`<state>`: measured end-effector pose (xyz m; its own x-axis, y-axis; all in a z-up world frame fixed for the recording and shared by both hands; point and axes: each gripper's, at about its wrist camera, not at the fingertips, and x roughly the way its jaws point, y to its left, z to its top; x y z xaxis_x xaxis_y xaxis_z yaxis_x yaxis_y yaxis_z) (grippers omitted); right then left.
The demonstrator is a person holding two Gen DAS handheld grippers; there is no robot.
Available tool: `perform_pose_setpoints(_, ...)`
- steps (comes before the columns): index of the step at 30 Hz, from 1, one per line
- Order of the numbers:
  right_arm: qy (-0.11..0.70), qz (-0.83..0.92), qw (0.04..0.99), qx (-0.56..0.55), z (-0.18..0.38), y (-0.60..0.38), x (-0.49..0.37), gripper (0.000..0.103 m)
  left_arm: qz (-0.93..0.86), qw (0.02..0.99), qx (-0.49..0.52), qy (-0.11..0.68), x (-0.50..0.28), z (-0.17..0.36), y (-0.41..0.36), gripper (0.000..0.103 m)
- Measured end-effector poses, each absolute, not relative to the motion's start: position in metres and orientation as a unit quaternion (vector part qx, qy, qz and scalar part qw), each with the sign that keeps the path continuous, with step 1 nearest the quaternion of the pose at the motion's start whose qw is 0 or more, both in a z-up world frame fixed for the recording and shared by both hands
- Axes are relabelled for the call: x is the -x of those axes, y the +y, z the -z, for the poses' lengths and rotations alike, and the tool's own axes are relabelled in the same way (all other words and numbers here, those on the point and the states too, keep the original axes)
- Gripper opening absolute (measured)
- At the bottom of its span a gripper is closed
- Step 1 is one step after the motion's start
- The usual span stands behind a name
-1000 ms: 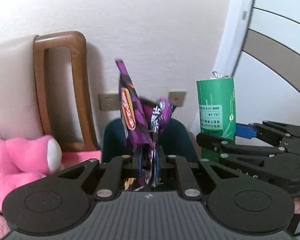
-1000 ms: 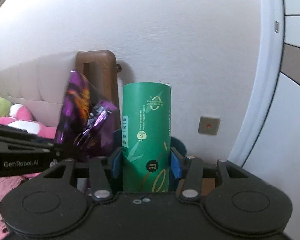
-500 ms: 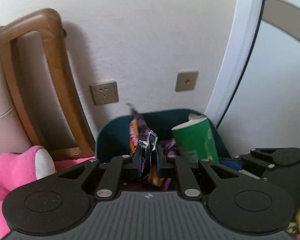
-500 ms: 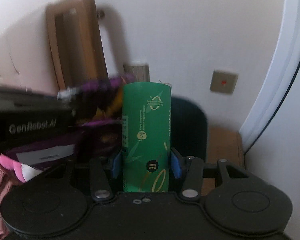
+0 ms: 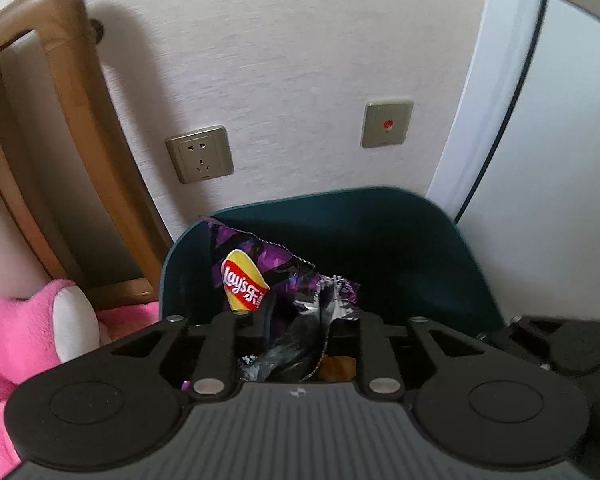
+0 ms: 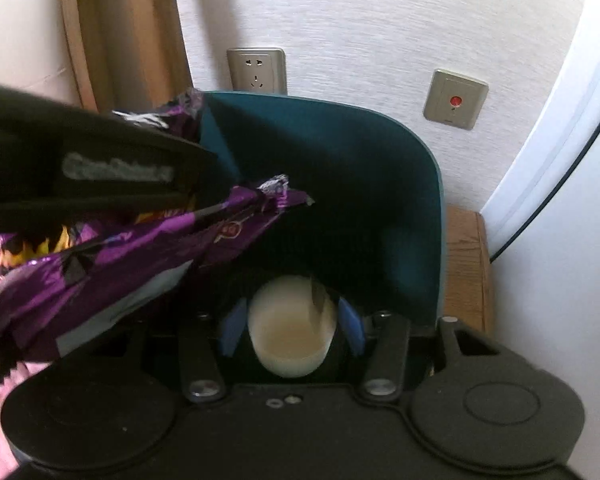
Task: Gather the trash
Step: 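Open both tools over the teal wastebasket to drop bag and can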
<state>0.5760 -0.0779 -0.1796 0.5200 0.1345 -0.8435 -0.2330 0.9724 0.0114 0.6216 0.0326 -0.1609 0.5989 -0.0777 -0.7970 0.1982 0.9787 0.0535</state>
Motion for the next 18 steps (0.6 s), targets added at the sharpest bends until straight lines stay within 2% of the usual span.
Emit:
perform_pose_setpoints(1,0.478,-0.106,0.870,0.058,0.179,-0.078,-0.575,0.053,0.076,0.892,-0.082,0.438,-0.619,0.165,0.029,0.027)
perform_pose_setpoints(3,0.478,-0.109,0.868,0.077,0.179,-0.075,-0.572,0.057,0.076,0.893,-0.105,0.431,-0.616,0.171,0.021,0.045)
perform_pose_setpoints(4,0.477,-0.111,0.868,0.088,0.179,-0.073,-0.569,0.062,0.075,0.894,-0.111,0.428,-0.614,0.172,0.020,0.065)
perform_pose_setpoints(5,0.475,-0.111,0.868,0.098,0.178,-0.072,-0.566,0.063,0.074,0.896,-0.113,0.422,-0.612,0.172,0.019,0.077)
perform_pose_setpoints(7,0.470,-0.117,0.866,0.121,0.175,-0.071,-0.557,0.066,0.079,0.899,-0.099,0.420,-0.610,0.171,0.022,0.077)
perform_pose_setpoints(10,0.454,-0.124,0.868,0.156,0.164,-0.069,-0.544,0.076,0.083,0.901,-0.068,0.421,-0.611,0.162,0.029,0.077)
perform_pose_setpoints(13,0.439,-0.135,0.870,0.182,0.148,-0.069,-0.527,0.078,0.086,0.901,-0.025,0.424,-0.613,0.149,0.041,0.079)
perform_pose_setpoints(15,0.430,-0.137,0.870,0.198,0.136,-0.072,-0.517,0.083,0.085,0.899,-0.002,0.429,-0.615,0.141,0.050,0.080)
perform_pose_setpoints(18,0.418,-0.144,0.872,0.210,0.117,-0.077,-0.498,0.084,0.082,0.902,0.031,0.423,-0.614,0.129,0.062,0.080)
